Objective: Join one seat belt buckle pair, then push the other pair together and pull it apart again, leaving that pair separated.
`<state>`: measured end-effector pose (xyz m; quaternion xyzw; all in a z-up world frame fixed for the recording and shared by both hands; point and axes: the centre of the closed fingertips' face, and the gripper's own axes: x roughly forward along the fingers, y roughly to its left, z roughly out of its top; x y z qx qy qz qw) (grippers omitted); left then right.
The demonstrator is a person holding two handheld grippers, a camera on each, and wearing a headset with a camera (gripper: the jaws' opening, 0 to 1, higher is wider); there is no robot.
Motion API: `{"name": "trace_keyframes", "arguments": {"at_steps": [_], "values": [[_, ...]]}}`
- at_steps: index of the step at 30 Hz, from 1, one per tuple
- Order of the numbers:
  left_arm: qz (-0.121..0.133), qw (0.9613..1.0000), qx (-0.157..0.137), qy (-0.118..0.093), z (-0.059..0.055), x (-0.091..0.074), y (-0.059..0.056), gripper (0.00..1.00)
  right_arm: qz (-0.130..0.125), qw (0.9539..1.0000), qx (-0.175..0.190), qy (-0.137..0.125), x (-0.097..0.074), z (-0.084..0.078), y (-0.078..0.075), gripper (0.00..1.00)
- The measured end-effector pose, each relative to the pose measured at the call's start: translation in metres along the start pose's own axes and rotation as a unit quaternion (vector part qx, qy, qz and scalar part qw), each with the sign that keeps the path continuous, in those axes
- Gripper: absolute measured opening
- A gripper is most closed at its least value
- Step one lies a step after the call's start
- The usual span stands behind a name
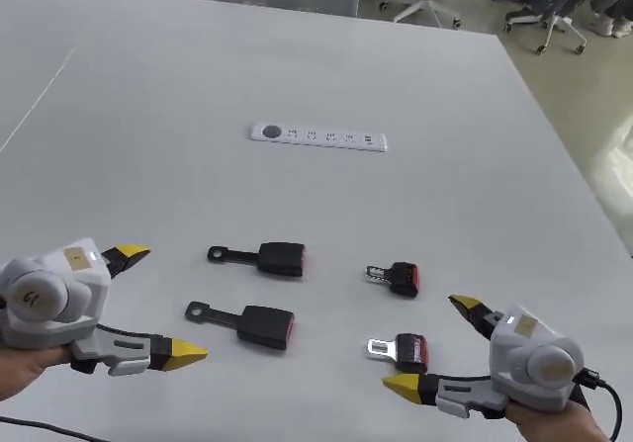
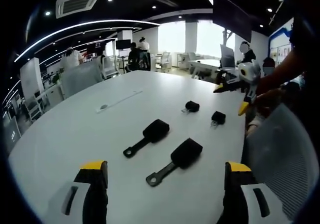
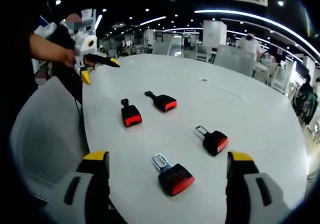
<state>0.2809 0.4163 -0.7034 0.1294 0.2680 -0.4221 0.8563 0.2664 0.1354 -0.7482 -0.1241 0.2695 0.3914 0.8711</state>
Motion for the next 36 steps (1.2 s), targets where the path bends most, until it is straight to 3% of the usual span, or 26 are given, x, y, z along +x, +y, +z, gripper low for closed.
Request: {"name": "trace_keyframes", "arguments": {"at_steps": [10, 13, 17, 20, 28, 33, 36], "values": [[-0.025, 0.9996, 0.009, 0.011, -0.001, 0.022, -0.005, 0.97, 0.030, 0.9995, 0.000, 0.013, 0.006, -0.005, -0.004, 0.98], [-0.051, 0.9979, 0.028, 0.029, -0.008, 0.033, -0.014, 0.96, 0.045, 0.9987, 0.000, 0.025, 0.010, -0.011, -0.002, 0.97], [-0.065, 0.9969, 0.027, 0.035, -0.012, 0.046, -0.018, 0.94, 0.055, 0.9977, -0.002, 0.039, 0.014, -0.019, -0.003, 0.95], [-0.082, 0.9948, 0.042, 0.044, -0.016, 0.056, -0.024, 0.91, 0.064, 0.9970, -0.008, 0.045, 0.017, -0.022, -0.004, 0.93], [-0.124, 0.9862, 0.082, 0.073, -0.028, 0.088, -0.033, 0.82, 0.099, 0.9925, -0.009, 0.071, 0.024, -0.034, -0.007, 0.86], [-0.157, 0.9758, 0.115, 0.100, -0.037, 0.106, -0.038, 0.79, 0.121, 0.9891, -0.017, 0.081, 0.026, -0.039, -0.007, 0.82], [-0.162, 0.9729, 0.130, 0.102, -0.037, 0.116, -0.036, 0.77, 0.131, 0.9874, -0.019, 0.086, 0.028, -0.043, -0.008, 0.81]]}}
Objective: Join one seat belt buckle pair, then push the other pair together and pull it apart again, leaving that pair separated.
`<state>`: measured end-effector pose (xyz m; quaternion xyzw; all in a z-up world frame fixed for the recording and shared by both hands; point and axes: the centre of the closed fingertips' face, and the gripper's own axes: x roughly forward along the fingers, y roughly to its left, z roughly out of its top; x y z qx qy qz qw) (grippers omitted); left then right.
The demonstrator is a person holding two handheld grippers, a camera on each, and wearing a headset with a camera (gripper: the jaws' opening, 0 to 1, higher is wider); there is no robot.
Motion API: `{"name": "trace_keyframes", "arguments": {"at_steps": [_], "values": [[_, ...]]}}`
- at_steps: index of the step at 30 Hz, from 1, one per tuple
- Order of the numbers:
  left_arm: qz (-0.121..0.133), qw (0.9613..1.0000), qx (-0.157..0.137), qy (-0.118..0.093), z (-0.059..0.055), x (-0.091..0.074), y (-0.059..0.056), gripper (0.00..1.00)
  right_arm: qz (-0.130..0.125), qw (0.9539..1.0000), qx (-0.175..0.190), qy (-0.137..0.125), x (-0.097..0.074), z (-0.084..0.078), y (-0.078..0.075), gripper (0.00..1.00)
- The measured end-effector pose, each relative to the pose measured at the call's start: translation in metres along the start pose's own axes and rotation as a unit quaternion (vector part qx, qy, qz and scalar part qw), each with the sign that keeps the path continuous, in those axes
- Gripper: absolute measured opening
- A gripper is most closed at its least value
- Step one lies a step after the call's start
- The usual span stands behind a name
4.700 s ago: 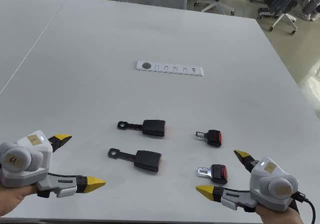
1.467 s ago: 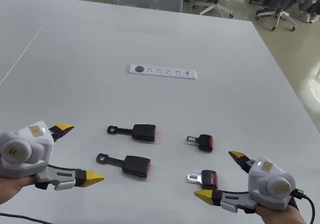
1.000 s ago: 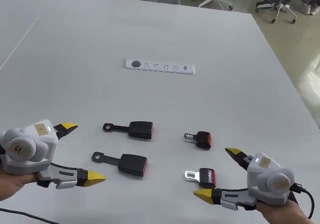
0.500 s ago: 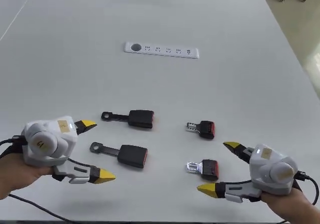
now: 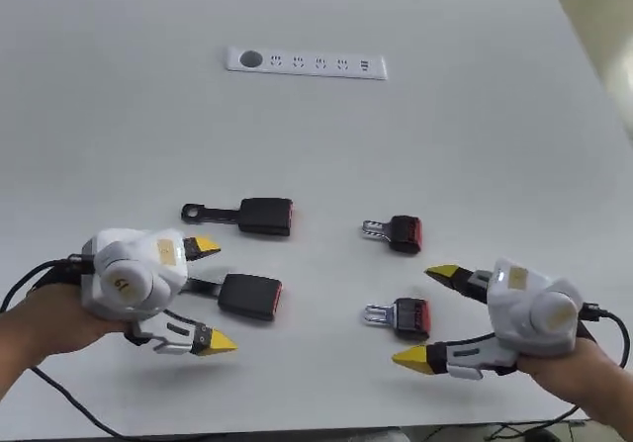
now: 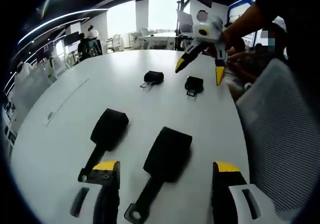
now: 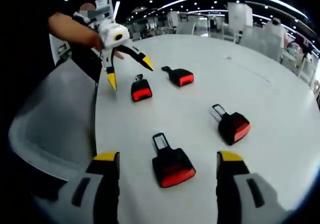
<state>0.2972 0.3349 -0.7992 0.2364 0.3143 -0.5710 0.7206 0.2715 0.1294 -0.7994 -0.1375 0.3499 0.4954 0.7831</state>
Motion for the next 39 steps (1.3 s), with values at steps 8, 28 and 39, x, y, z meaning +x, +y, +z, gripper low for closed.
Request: {"name": "trace_keyframes", "arguments": {"at_steps": [8, 28, 39], "values": [[-0.023, 0.9990, 0.035, 0.014, 0.005, 0.019, 0.009, 0.65, 0.024, 0.9994, -0.006, 0.022, 0.002, -0.013, -0.005, 0.70], [-0.066, 0.9935, 0.077, 0.052, -0.006, 0.032, 0.002, 0.50, 0.065, 0.9943, -0.053, 0.066, 0.007, -0.029, -0.006, 0.52], [-0.080, 0.9907, 0.097, 0.053, -0.007, 0.030, 0.000, 0.36, 0.063, 0.9907, -0.085, 0.087, 0.007, -0.032, -0.010, 0.37]]}}
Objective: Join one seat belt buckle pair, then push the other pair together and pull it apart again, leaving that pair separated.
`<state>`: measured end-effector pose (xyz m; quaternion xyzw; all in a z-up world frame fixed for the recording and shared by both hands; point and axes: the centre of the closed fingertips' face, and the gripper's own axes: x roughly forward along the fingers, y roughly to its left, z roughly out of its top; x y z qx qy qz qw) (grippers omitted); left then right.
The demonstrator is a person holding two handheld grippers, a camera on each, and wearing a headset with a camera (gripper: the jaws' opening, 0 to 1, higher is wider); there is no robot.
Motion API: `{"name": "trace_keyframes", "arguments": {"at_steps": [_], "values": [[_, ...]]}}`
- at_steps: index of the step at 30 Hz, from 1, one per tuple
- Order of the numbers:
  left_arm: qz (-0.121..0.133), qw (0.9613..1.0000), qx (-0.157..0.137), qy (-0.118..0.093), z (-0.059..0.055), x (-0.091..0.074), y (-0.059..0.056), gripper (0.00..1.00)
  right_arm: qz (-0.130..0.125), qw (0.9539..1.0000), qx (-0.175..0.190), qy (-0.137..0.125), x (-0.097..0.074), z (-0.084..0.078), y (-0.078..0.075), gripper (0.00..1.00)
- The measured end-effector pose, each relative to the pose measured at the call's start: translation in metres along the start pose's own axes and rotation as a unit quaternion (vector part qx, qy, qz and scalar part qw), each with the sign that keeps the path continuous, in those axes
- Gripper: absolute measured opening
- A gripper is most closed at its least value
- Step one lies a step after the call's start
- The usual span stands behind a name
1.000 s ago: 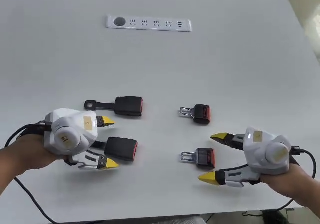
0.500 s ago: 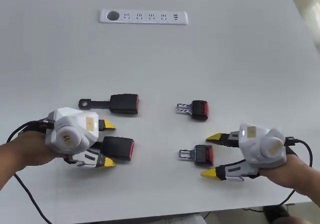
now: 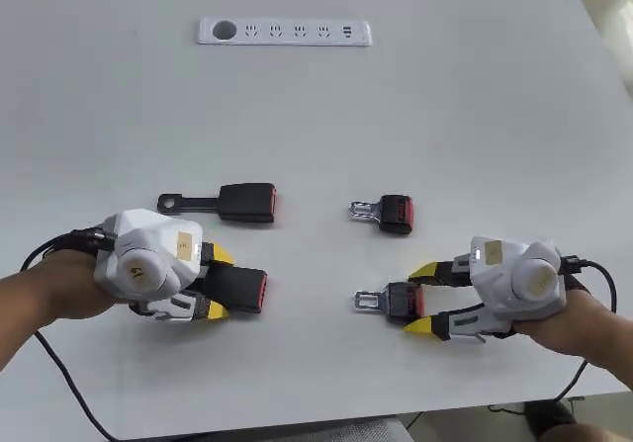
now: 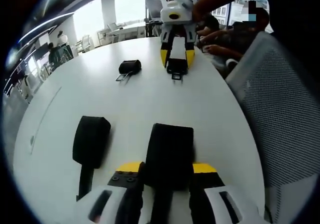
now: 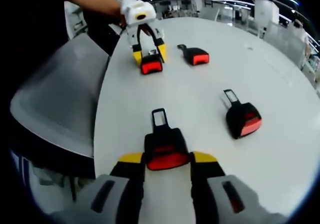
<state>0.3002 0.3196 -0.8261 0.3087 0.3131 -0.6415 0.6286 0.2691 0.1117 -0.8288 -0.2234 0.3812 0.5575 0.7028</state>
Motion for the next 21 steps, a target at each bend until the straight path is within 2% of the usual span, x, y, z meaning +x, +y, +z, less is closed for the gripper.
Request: {"name": "trace_keyframes", "arguments": {"at_steps": [3, 8, 11, 21], "values": [[0.001, 1.0000, 0.002, -0.002, 0.0006, -0.0001, -0.0008, 0.36, 0.001, 1.0000, -0.001, -0.003, -0.0001, 0.0011, -0.0002, 0.36], [-0.002, 0.9999, 0.011, 0.002, -0.0002, -0.0004, -0.0012, 0.35, 0.005, 0.9997, -0.005, -0.025, -0.0012, 0.0005, -0.0007, 0.35], [-0.003, 0.9999, 0.012, 0.004, -0.0008, -0.0006, -0.0011, 0.35, 0.006, 0.9997, -0.007, -0.024, -0.0011, 0.0012, -0.0004, 0.34], [-0.002, 1.0000, 0.005, 0.006, -0.0014, 0.0000, -0.0005, 0.35, 0.001, 0.9987, 0.007, -0.051, 0.0028, 0.0094, -0.0034, 0.34]]}}
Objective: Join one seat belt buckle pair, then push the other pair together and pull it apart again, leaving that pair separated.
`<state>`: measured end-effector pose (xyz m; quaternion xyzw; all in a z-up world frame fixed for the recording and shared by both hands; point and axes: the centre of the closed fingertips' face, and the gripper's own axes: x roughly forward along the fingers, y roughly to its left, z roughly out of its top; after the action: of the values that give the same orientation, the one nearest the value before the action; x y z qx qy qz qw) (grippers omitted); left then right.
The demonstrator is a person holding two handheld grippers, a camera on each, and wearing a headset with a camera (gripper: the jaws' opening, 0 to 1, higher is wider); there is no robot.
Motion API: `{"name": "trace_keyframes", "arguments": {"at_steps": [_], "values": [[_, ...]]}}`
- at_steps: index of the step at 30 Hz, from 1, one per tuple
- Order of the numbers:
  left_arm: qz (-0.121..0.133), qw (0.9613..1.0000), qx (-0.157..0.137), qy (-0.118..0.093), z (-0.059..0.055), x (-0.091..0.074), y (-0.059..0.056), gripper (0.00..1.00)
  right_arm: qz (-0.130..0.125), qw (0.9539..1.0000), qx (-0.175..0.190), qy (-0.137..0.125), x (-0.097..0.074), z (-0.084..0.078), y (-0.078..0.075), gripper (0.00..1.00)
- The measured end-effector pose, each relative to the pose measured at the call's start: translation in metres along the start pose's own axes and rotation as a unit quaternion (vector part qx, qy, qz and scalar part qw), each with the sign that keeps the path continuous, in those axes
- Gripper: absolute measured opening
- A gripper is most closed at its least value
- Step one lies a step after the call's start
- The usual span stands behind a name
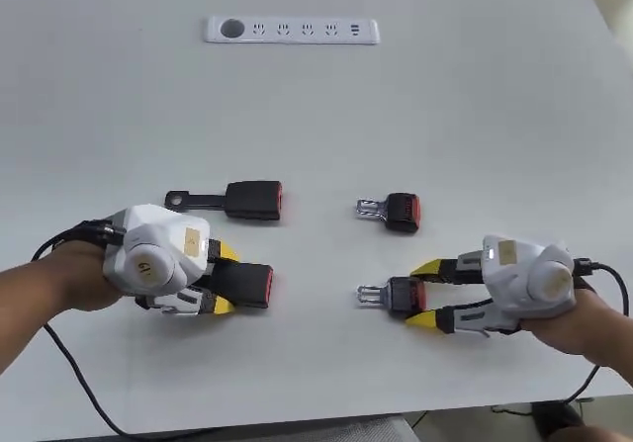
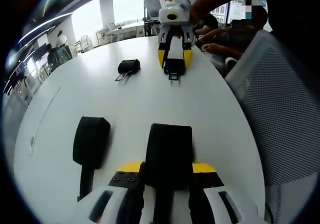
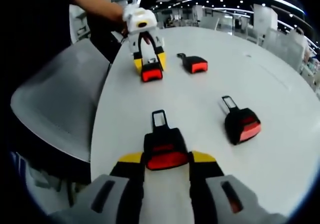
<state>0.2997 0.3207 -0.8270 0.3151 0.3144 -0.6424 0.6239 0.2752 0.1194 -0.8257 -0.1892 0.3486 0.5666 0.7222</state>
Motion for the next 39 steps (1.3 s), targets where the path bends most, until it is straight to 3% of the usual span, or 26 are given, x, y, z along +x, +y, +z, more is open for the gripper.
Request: {"name": "trace_keyframes", "arguments": {"at_steps": [23, 31, 39], "values": [[0.003, 0.9998, -0.010, 0.015, -0.001, 0.001, 0.000, 0.35, 0.001, 0.9979, 0.015, -0.062, 0.053, 0.056, 0.011, 0.34], [0.004, 0.9997, -0.012, 0.020, -0.001, 0.001, 0.000, 0.35, 0.007, 0.9974, 0.021, -0.068, 0.069, 0.075, 0.016, 0.34], [0.004, 0.9997, -0.011, 0.022, 0.000, 0.001, 0.000, 0.35, 0.010, 0.9975, 0.003, -0.070, 0.083, 0.088, 0.022, 0.34]]}}
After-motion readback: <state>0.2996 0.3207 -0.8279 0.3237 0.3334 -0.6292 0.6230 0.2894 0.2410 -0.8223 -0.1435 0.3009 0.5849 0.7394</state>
